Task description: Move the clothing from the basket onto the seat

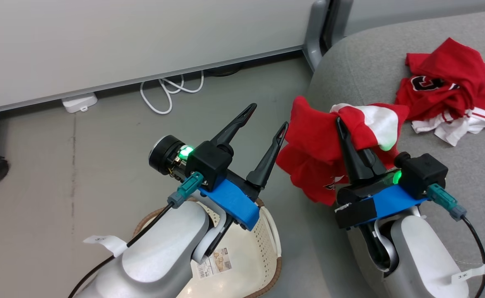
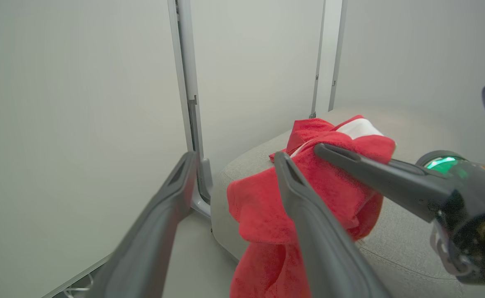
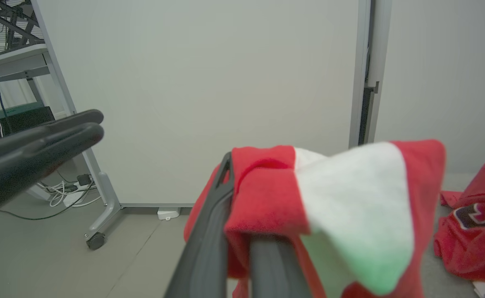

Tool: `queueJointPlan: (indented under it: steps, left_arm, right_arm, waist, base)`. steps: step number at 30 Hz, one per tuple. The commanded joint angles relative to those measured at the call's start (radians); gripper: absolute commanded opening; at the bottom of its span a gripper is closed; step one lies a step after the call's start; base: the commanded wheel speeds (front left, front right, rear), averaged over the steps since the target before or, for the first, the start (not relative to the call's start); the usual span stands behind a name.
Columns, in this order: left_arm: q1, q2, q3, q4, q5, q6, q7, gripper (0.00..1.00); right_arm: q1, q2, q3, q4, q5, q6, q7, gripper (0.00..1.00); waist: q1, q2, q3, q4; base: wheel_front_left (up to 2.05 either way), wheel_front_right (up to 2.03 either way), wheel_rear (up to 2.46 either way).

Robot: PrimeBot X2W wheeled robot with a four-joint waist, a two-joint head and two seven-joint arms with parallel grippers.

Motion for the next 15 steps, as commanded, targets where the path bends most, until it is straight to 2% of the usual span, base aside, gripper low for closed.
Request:
queueJointPlan:
  steps: [1, 9, 15]
  left_arm:
    - [0.006, 0.007, -0.002, 0.000, 0.003, 0.001, 0.002, 1.00]
    - [0.007, 0.014, -0.022, -0.005, 0.009, 0.001, 0.016, 1.00]
    - [-0.001, 0.010, -0.040, 0.000, 0.017, -0.005, 0.019, 1.00]
  right_arm:
    - [0.016, 0.000, -0.017, -0.015, -0.006, 0.001, -0.004, 0.00]
    - [0.045, 0.000, -0.073, -0.052, -0.012, 0.001, -0.004, 0.00]
    - [0.071, 0.000, -0.108, -0.075, -0.015, 0.001, -0.004, 0.00]
  waist:
    - [-0.0001, 0.0000, 0.014, -0.041]
    - [-0.0001, 0.0000, 0.042, -0.128]
    - [-0.0001, 0.0000, 0.050, -0.164]
  base:
    - [0.00, 0.00, 0.00]
    - [0.00, 0.00, 0.00]
    - [0.00, 0.00, 0.00]
